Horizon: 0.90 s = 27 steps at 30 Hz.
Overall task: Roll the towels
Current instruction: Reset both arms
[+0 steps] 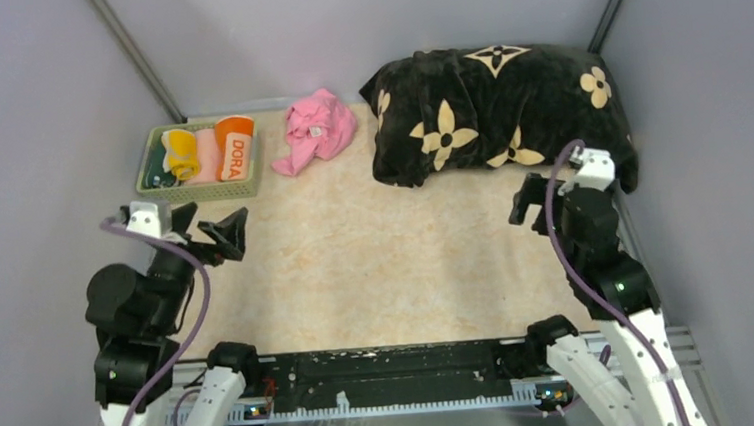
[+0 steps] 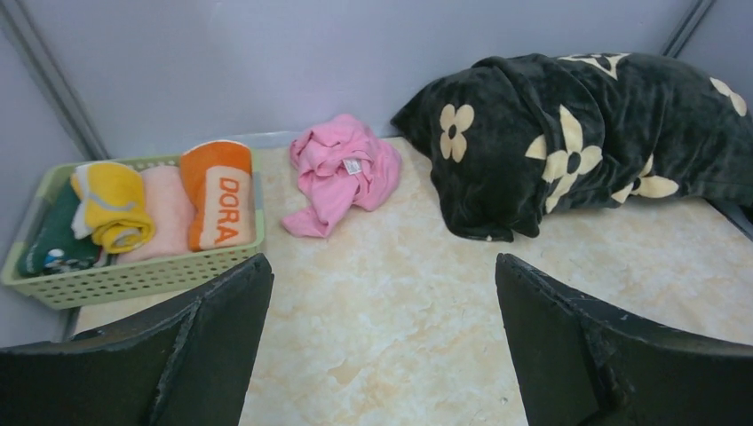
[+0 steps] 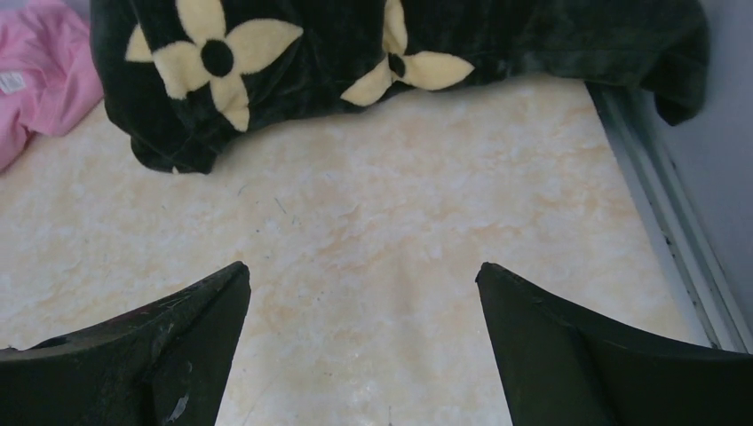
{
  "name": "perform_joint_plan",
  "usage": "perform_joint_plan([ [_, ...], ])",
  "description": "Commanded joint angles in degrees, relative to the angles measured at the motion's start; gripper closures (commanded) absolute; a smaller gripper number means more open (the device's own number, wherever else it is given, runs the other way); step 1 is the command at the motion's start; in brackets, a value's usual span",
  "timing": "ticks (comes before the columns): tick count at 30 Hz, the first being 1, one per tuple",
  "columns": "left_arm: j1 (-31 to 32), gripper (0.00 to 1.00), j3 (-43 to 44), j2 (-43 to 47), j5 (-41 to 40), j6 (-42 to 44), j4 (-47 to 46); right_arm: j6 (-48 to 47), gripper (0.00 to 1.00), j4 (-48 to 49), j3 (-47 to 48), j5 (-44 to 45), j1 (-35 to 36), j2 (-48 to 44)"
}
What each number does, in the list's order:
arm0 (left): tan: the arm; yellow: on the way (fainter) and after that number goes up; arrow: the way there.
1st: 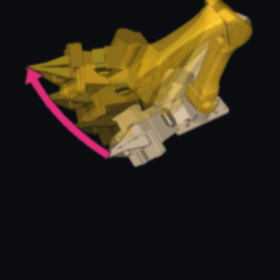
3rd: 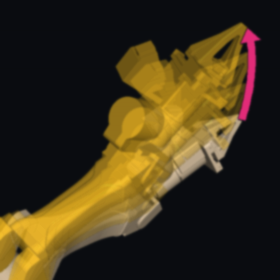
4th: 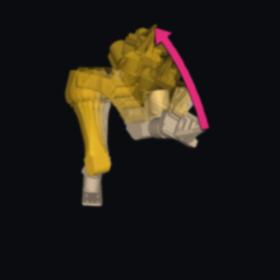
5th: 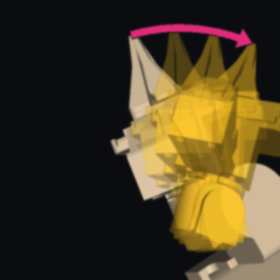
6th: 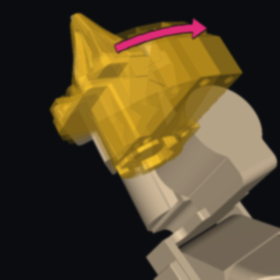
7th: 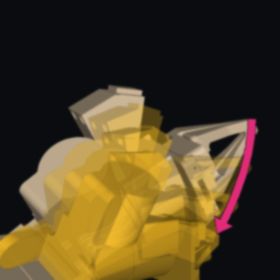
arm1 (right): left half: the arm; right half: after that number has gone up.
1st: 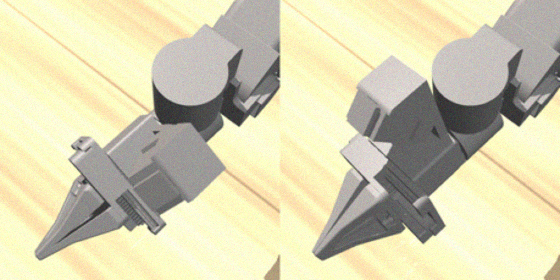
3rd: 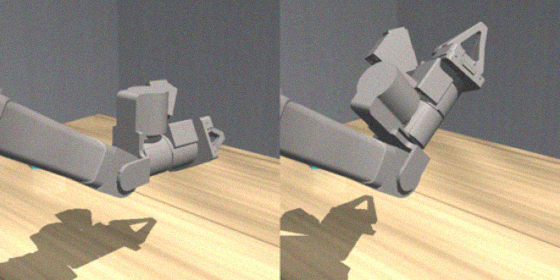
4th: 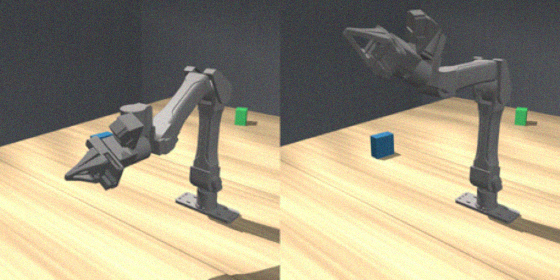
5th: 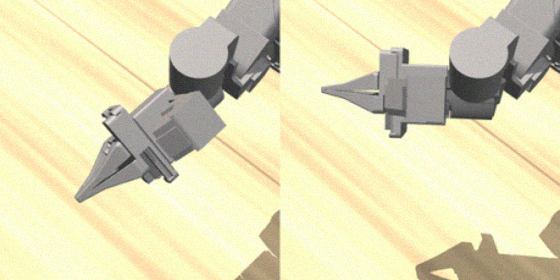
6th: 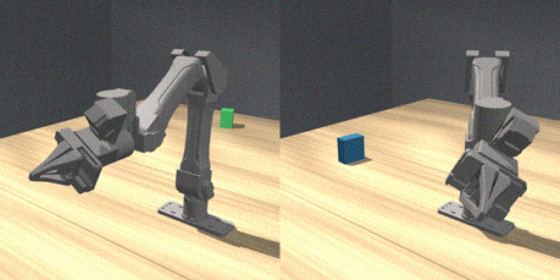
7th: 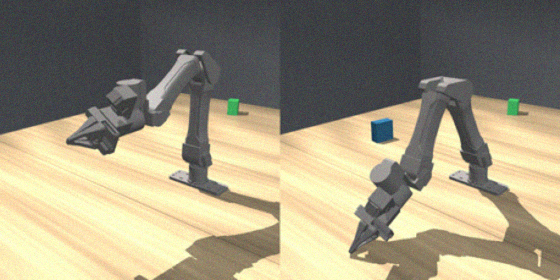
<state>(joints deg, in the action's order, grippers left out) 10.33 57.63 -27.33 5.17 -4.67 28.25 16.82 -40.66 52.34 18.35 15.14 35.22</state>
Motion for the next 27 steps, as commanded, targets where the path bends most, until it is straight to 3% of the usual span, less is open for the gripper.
perform_joint_plan([
  [1,1.98,0.0,-1.67,5.7,-11.88,1.09,3.32,-0.18,0.01,-1.82,0.72,6.14,-0.28,-10.06],
  [4,1.98,0.0,-4.27,8.81,-15.42,-0.21,2.24,-1.19,0.01,-1.05,-1.45,6.97,-0.28,-15.76],
  [11,1.98,0.0,-12.46,12.74,-14.41,-1.67,-3.95,-2.9,0.01,0.65,-5.58,8.61,-0.28,-22.55],
  [27,1.98,0.0,-16.66,12.48,-11.8,-2.36,-7.02,-3.99,0.01,3.17,-9.92,7.93,-0.28,-25.76],
])
